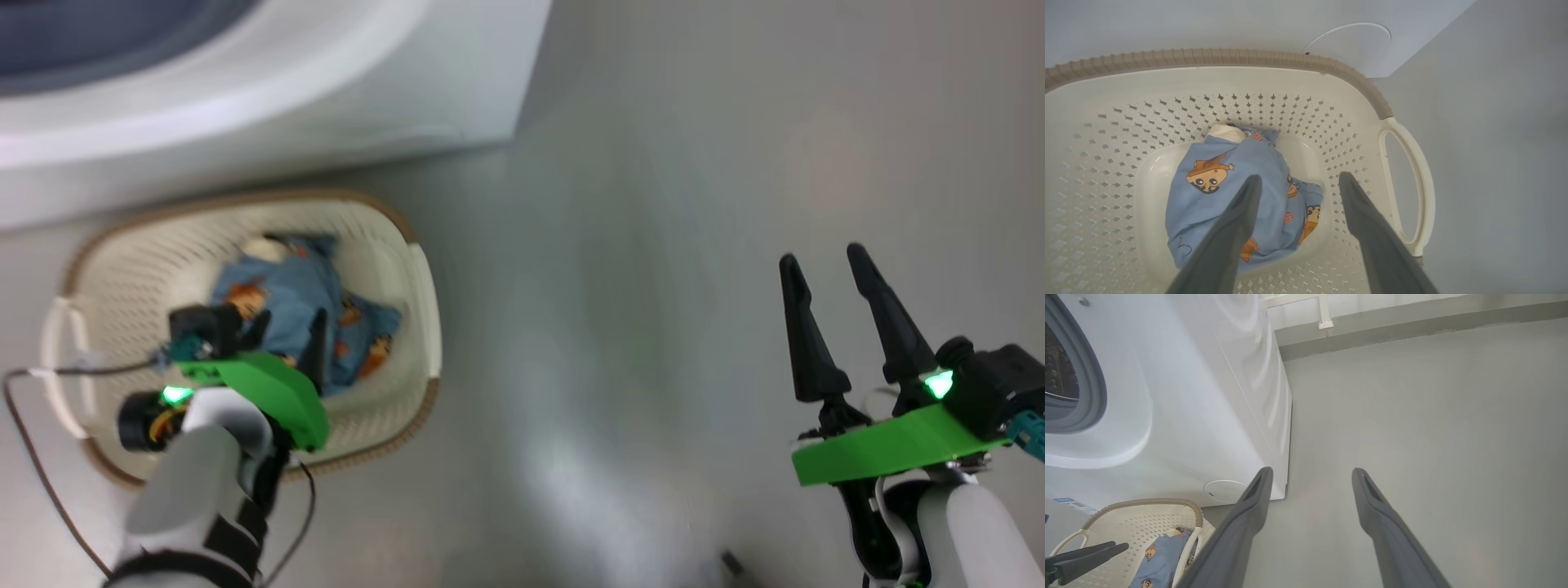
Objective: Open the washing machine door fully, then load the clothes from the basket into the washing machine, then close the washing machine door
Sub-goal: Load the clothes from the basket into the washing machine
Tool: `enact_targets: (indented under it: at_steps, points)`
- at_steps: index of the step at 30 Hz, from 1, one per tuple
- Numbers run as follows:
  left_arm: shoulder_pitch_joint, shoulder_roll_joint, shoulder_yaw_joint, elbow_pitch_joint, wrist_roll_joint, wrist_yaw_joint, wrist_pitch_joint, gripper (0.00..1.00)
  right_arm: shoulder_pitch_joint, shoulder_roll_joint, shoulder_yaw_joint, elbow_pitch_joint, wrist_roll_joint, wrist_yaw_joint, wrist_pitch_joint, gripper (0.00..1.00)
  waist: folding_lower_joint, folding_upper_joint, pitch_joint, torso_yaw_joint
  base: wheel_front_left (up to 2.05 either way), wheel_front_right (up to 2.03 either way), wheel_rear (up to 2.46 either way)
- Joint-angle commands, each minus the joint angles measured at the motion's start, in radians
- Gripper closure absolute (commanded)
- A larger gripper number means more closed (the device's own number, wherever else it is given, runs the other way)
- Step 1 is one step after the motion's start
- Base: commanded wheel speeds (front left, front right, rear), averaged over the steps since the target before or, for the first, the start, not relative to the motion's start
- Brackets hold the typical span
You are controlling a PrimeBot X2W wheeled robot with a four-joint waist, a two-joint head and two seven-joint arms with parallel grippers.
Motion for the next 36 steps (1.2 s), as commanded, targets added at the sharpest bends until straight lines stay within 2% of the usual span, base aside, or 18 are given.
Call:
enact_targets:
  at_steps: [1, 10, 17, 24, 25, 27, 28, 36]
  points:
    - [-0.009, 0.042, 0.021, 0.012, -0.008, -0.005, -0.008, 0.00, -0.011, -0.009, 0.028, -0.020, 0.013, 0.007, -0.013, 0.00, -0.0002, 0.0000, 0.188, -0.072, 0.00, 0.00, 0.00]
    - [-0.130, 0.097, 0.041, 0.115, -0.036, -0.004, -0.011, 0.00, -0.052, -0.009, 0.050, -0.023, 0.029, 0.007, -0.047, 0.00, -0.0002, 0.0000, 0.329, -0.110, 0.00, 0.00, 0.00]
    - [-0.230, 0.141, 0.085, 0.149, -0.085, 0.039, 0.003, 0.00, -0.086, -0.009, 0.086, -0.022, 0.047, 0.007, -0.073, 0.00, -0.0002, 0.0000, 0.447, -0.139, 0.00, 0.00, 0.00]
    - [-0.251, 0.152, 0.100, 0.159, -0.107, 0.051, 0.011, 0.00, -0.091, -0.009, 0.092, -0.011, 0.054, 0.007, -0.083, 0.00, -0.0002, 0.0000, 0.460, -0.144, 0.00, 0.00, 0.00]
    - [-0.257, 0.155, 0.099, 0.161, -0.109, 0.053, 0.014, 0.43, -0.094, -0.009, 0.096, -0.007, 0.056, 0.007, -0.084, 0.00, -0.0002, 0.0000, 0.462, -0.145, 0.00, 0.00, 0.00]
    - [-0.262, 0.157, 0.096, 0.163, -0.109, 0.058, 0.017, 0.71, -0.098, -0.009, 0.098, -0.004, 0.058, 0.007, -0.085, 0.00, -0.0002, 0.0000, 0.462, -0.146, 0.00, 0.00, 0.00]
    - [-0.264, 0.157, 0.094, 0.164, -0.109, 0.060, 0.018, 1.00, -0.099, -0.009, 0.099, -0.002, 0.059, 0.007, -0.086, 0.00, -0.0002, 0.0000, 0.462, -0.146, 0.00, 0.00, 0.00]
    - [-0.261, 0.152, 0.103, 0.168, -0.131, 0.075, 0.013, 1.00, -0.110, -0.009, 0.101, 0.004, 0.061, 0.007, -0.088, 0.00, -0.0002, 0.0000, 0.458, -0.143, 0.00, 0.00, 0.00]
